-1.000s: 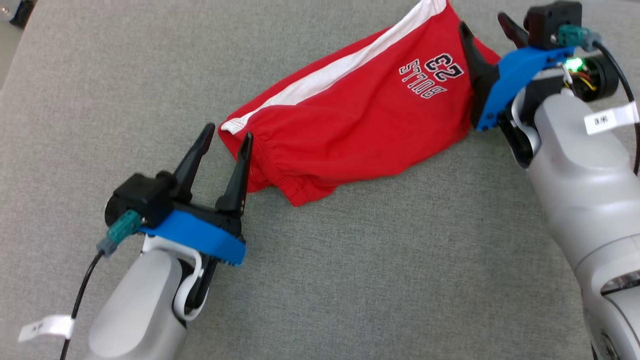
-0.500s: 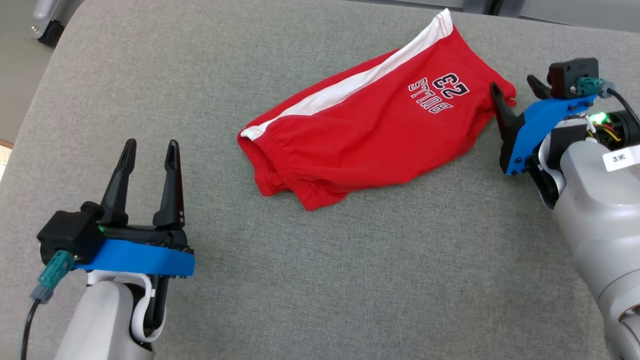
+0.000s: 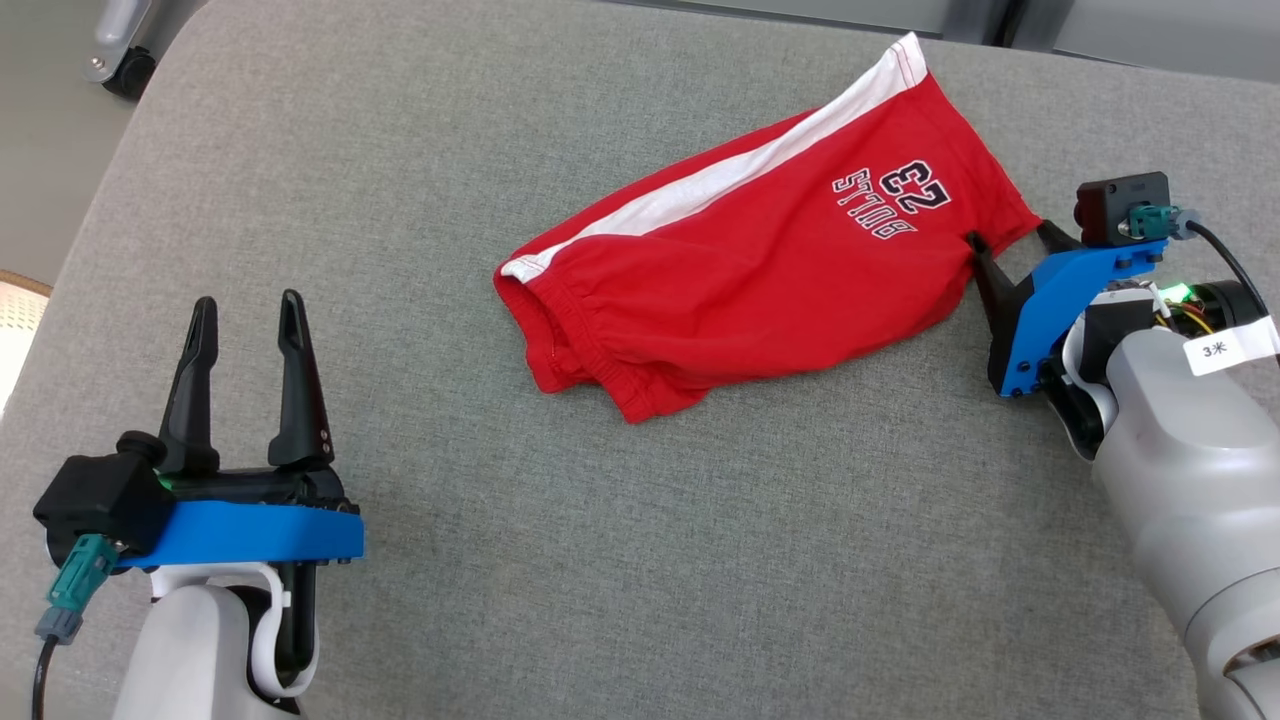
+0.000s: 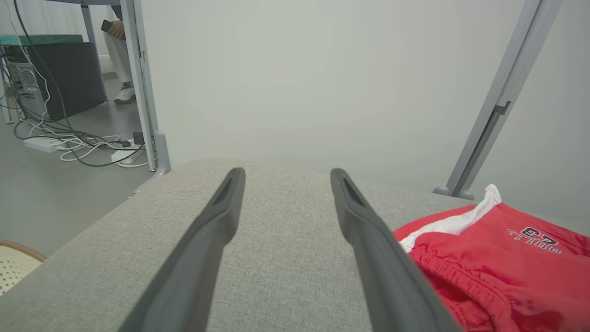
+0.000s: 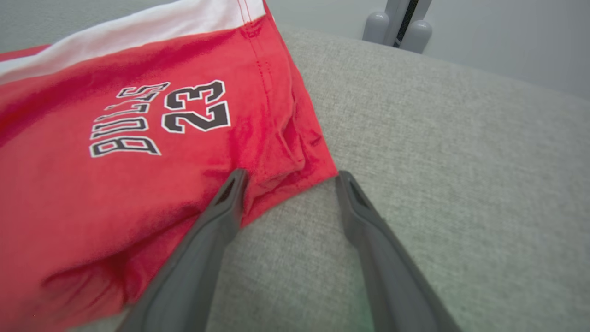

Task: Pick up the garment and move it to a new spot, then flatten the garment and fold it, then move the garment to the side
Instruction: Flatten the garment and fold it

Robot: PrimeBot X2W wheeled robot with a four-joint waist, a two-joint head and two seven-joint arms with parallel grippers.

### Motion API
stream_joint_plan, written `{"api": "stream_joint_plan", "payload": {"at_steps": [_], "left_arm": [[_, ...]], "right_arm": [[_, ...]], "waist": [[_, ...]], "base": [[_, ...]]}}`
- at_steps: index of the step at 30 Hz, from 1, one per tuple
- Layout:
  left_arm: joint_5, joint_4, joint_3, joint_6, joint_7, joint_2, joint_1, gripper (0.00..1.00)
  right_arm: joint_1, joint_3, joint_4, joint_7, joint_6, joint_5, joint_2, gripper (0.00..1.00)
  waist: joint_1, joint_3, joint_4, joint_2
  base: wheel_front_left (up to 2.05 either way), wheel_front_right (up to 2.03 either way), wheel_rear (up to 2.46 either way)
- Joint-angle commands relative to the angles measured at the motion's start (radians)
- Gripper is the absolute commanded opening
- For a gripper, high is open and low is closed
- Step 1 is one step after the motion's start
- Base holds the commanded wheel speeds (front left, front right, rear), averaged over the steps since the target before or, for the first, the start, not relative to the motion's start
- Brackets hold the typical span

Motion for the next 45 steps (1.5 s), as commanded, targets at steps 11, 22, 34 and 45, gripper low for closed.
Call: {"api": "stream_joint_plan", "payload": {"at_steps": [11,22,34,45], "left_arm": [[0.019,0.010,0.017,0.000,-0.004,-0.021,0.007,1.00],[0.044,-0.006,0.049,0.000,-0.004,-0.002,0.070,1.00],[0.068,-0.027,0.084,0.000,-0.005,0.000,0.143,1.00],[0.072,-0.026,0.080,0.000,-0.005,0.003,0.157,1.00]], "right_arm": [[0.036,-0.019,0.004,-0.068,0.000,0.052,0.029,0.00],[0.201,-0.003,-0.135,-0.166,0.000,0.175,0.036,0.00],[0.515,-0.052,-0.381,-0.173,0.000,0.310,-0.034,0.00],[0.638,-0.160,-0.461,-0.174,0.000,0.311,-0.029,0.00]], "waist": [[0.0001,-0.017,-0.019,-0.0001],[0.0001,-0.100,-0.112,-0.0001],[0.0001,-0.151,-0.203,-0.0001],[0.0001,-0.168,-0.223,-0.0001]], "base": [[0.00,0.00,0.00],[0.00,0.00,0.00],[0.00,0.00,0.00],[0.00,0.00,0.00]]}}
